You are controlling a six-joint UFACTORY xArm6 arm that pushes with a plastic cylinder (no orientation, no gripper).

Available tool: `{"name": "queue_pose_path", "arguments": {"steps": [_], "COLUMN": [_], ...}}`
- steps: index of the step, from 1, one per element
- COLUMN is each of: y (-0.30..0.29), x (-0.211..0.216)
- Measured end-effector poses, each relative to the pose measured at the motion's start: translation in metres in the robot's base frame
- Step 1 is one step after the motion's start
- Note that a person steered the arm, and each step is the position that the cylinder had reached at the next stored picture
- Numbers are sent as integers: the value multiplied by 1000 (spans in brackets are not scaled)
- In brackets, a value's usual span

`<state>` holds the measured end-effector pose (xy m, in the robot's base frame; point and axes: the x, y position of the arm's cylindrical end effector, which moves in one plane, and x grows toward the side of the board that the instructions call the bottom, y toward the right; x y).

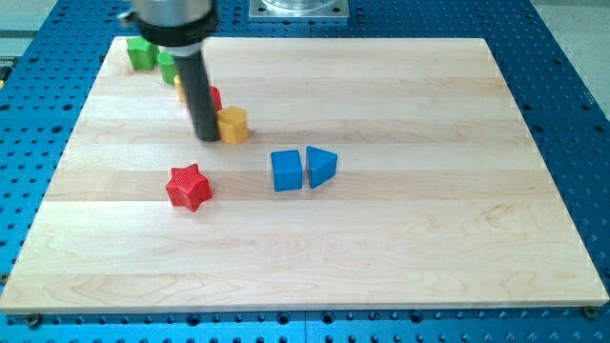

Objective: Push both the blue blocks towards the bottom right side of the board

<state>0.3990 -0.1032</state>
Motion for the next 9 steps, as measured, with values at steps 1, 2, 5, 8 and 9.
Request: {"name": "queue_pose_path", "arguments": {"steps": [1, 2, 5, 8, 9], "y": [2, 38, 149, 292, 313], "x": [18, 60, 47, 70, 80]}}
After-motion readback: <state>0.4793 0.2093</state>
